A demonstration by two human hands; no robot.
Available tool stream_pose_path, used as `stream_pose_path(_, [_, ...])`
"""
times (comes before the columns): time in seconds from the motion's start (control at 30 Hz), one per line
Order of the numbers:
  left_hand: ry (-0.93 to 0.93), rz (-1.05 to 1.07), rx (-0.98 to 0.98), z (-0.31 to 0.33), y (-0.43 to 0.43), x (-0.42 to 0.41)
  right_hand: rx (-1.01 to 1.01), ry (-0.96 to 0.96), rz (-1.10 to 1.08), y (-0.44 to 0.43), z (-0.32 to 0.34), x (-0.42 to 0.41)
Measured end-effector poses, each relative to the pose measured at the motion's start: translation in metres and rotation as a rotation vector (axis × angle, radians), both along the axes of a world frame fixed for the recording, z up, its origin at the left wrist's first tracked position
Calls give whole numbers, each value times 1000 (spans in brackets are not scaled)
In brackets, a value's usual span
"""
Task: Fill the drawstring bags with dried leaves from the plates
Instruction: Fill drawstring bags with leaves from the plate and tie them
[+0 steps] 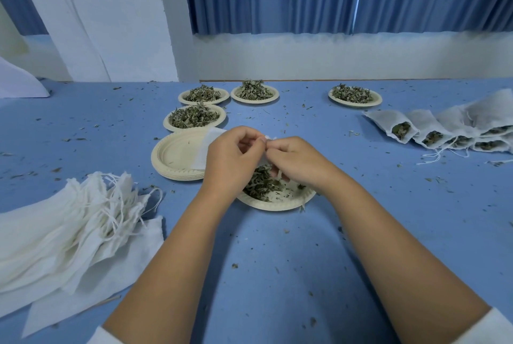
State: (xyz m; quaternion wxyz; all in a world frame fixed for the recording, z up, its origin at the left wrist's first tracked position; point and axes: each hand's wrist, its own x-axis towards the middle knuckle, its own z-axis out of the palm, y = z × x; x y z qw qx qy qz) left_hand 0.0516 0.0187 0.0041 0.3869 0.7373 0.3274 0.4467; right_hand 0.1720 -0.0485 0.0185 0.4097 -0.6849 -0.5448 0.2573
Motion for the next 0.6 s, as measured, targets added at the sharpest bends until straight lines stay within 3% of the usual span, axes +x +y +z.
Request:
stream_pose_path(0.07, [3, 51, 7, -1, 3, -1, 5, 42, -15, 1, -1, 0])
stream_pose_path(0.17, [-58, 144, -60, -2, 8, -3, 169, 101, -121, 3, 1, 6])
stream_pose_path(0.23, [-122, 183, -124, -2, 11, -5, 189, -10, -158, 3, 1, 14])
stream_pose_path(0.4, [-233, 235, -184, 0, 15, -9, -99, -394, 12, 8, -17, 12])
stream_pose_path(0.6, [-245, 239, -180, 2, 16, -12, -99, -522, 154, 12, -29, -4])
